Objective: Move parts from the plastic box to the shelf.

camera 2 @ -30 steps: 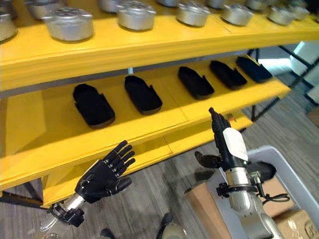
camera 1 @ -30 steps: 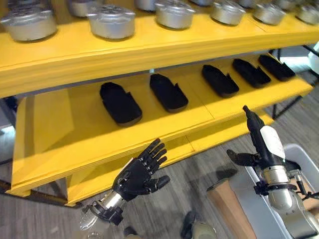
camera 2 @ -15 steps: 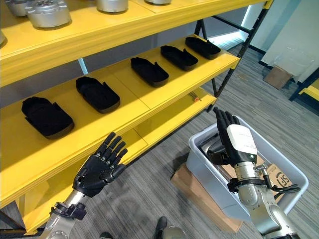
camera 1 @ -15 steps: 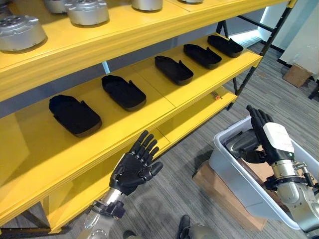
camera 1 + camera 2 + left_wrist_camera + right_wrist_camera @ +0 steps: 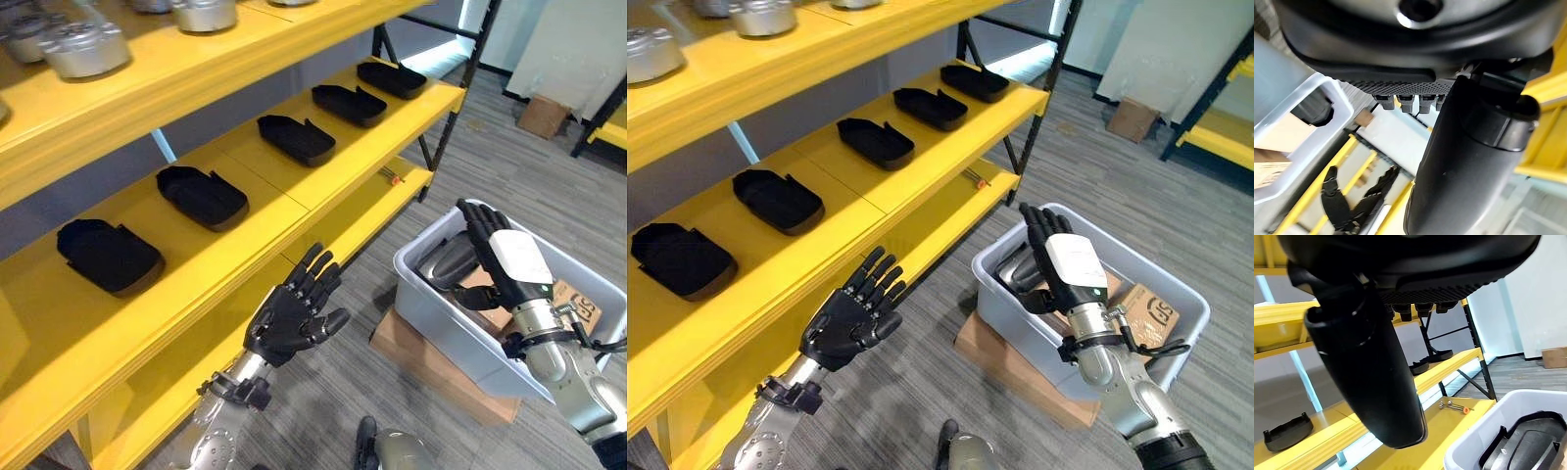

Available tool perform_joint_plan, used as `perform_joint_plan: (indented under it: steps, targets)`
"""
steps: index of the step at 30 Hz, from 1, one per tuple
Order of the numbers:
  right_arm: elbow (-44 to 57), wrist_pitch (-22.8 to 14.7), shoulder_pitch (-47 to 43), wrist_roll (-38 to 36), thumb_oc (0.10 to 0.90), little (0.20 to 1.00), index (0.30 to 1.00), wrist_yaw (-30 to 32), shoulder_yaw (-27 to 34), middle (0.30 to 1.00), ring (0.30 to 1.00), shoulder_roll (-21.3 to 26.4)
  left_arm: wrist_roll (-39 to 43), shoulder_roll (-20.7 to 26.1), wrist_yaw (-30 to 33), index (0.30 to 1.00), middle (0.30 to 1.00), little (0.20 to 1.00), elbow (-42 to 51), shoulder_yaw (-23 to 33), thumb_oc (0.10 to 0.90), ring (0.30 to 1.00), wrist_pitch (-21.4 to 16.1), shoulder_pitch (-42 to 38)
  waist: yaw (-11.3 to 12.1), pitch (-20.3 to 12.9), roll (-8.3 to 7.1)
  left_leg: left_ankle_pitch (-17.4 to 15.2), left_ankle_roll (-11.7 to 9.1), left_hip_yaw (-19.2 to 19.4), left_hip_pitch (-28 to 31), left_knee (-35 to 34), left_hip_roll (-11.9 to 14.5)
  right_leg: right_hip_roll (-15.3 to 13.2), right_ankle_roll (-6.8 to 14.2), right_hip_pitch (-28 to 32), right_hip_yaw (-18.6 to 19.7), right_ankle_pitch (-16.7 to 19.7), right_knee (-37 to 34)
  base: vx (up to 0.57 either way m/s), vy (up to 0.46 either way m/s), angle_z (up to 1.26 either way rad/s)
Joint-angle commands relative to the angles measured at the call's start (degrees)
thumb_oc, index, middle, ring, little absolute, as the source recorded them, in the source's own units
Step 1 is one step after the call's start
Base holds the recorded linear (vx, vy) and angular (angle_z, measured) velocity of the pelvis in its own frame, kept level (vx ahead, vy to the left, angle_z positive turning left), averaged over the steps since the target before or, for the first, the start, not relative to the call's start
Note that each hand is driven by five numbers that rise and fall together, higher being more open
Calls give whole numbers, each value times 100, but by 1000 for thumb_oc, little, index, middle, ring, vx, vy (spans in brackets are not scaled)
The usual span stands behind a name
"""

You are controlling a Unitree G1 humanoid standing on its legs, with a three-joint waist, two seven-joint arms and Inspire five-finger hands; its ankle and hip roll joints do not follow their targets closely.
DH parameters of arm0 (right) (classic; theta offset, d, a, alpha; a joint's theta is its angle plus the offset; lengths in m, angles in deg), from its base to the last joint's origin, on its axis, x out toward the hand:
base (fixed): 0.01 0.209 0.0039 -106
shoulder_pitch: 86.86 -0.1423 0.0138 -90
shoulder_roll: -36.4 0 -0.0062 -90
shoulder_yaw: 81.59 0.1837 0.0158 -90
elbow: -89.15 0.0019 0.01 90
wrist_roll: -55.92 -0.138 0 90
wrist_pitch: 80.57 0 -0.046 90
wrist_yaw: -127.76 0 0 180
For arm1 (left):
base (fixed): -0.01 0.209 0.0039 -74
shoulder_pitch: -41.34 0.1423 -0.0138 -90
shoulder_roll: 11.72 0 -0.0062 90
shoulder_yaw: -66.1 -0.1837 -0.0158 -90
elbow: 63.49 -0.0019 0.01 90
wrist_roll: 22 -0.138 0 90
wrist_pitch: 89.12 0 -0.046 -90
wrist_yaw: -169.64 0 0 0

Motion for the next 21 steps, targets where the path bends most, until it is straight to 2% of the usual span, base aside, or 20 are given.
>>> perform_joint_plan:
  steps: [1,2,5,8,10,11,12,14,17,18,20,21]
  targets:
    - [401,-262,-664,238,900,1000,1000,528,263,1000,1000,26,-379,-106,490,1000,1000,1000,529,191,900,1000,-600,-265,-108,-137,-176,486,-399,-352,-331,467,640,-22,308,1061,-292,-429,-613,39,-146,-36]
    - [364,-225,-626,219,900,1000,1000,578,253,1000,1000,30,-544,-118,707,1000,1000,1000,498,234,900,1000,-639,-319,-126,-148,-159,547,-437,-367,-316,497,676,16,268,1041,-268,-467,-591,41,-177,-37]
    - [269,-307,-562,43,900,1000,1000,608,226,1000,1000,-25,-525,-124,852,1000,1000,1000,425,331,900,1000,-601,-373,-138,-180,-173,452,-413,-414,-289,592,669,55,202,994,-253,-568,-476,31,-167,-28]
    - [263,-373,-428,-54,900,1000,1000,533,76,1000,1000,-187,-576,-152,863,1000,1000,1000,367,416,900,1000,-613,-418,-98,-212,-189,328,-368,-676,-293,702,539,106,145,938,-206,-634,-375,37,-123,-9]
    - [273,-380,-356,-171,900,1000,1000,616,-109,1000,1000,-350,-605,-203,888,1000,1000,1000,354,451,900,1000,-665,-349,5,-217,-190,162,-265,-1152,-414,759,269,179,133,923,-41,-662,-343,73,-50,-30]
    - [262,-440,-350,-181,900,1000,1000,630,-218,1000,1000,-456,-630,-216,954,1000,1000,1000,382,497,900,1000,-691,-280,113,-208,-180,-42,-151,-1610,-537,818,-17,226,135,920,160,-662,-348,75,-44,-45]
    - [232,-546,-400,-220,900,1000,1000,624,-350,1000,1000,-575,-647,-213,1009,1000,1000,1000,428,584,900,1000,-691,-195,265,-179,-188,-158,76,-2054,-882,999,-378,280,114,943,384,-529,-500,66,-35,-44]
    - [242,-549,-432,-230,900,1000,1000,577,-405,1000,1000,-658,-618,-209,993,1000,1000,1000,447,651,900,1000,-659,-140,345,-151,-192,-265,146,-2181,-1091,1102,-582,306,139,1031,497,-489,-640,72,-35,-92]
    - [308,-455,-482,-237,900,1000,1000,528,-479,1000,1000,-799,-561,-209,906,1000,1000,1000,504,739,900,1000,-595,-51,438,-115,-139,-414,147,-2065,-1358,949,-815,325,241,1240,525,-516,-869,191,21,-41]
    - [398,-379,-491,-217,900,1000,1000,513,-559,1000,1000,-890,-554,-185,841,1000,1000,1000,548,786,900,1000,-565,89,527,-77,-75,-233,152,-1962,-1635,594,-908,355,291,1384,497,-507,-973,239,57,-2]
    - [439,-368,-483,-221,900,1000,1000,515,-600,1000,1000,-925,-554,-162,803,1000,1000,1000,566,806,900,1000,-573,200,581,-66,-48,-61,146,-1860,-1804,329,-910,375,297,1457,458,-516,-981,210,46,-6]
    - [487,-389,-457,-297,900,1000,1000,544,-635,1000,1000,-969,-508,-150,785,1000,1000,1000,572,817,900,1000,-587,290,615,-50,-15,139,119,-1730,-1933,121,-874,406,301,1540,395,-551,-973,172,38,-9]
